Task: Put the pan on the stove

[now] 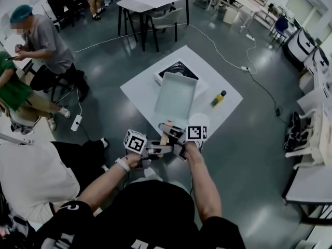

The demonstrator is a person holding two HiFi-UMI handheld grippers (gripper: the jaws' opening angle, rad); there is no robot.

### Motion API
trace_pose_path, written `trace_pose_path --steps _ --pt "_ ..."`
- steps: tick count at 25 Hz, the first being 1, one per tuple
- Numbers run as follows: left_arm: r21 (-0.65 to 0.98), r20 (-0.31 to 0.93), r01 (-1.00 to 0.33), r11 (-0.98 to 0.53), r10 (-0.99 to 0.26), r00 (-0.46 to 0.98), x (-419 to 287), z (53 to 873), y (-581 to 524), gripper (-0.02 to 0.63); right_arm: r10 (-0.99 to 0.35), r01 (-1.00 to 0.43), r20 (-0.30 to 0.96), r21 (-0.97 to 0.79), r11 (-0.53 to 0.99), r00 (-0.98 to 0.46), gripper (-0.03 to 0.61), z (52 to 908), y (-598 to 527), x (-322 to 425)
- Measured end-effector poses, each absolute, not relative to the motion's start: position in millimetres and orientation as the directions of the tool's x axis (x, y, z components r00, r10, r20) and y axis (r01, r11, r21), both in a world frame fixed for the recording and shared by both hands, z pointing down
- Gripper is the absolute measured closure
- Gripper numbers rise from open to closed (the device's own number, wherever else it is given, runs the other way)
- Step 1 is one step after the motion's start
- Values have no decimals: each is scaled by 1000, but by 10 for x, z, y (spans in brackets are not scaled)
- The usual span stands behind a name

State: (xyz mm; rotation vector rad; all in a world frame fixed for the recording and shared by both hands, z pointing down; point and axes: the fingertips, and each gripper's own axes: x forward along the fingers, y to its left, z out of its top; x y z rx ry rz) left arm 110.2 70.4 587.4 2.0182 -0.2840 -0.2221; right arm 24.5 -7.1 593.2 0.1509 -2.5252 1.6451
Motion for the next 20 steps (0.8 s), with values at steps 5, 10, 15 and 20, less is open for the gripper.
trace_pose_path --steps 5,10,15,20 --pt "898 -29 -101 -429 -285 958 967 5879 620 535 -25 -157 160 -911 380 -987 410 5921 -144 116" --pt "892 -23 -104 -439 -276 961 899 5888 522 535 -11 -120 129 -879 461 -992 410 5883 -277 17" --pt "898 -26 -97 -430 -270 963 810 5931 413 535 -37 -153 150 -914 376 -988 410 5968 -361 -42" --pt "898 -18 -98 -429 -258 966 677 6003 206 535 -40 -149 144 -915 375 -989 410 6039 -575 -174"
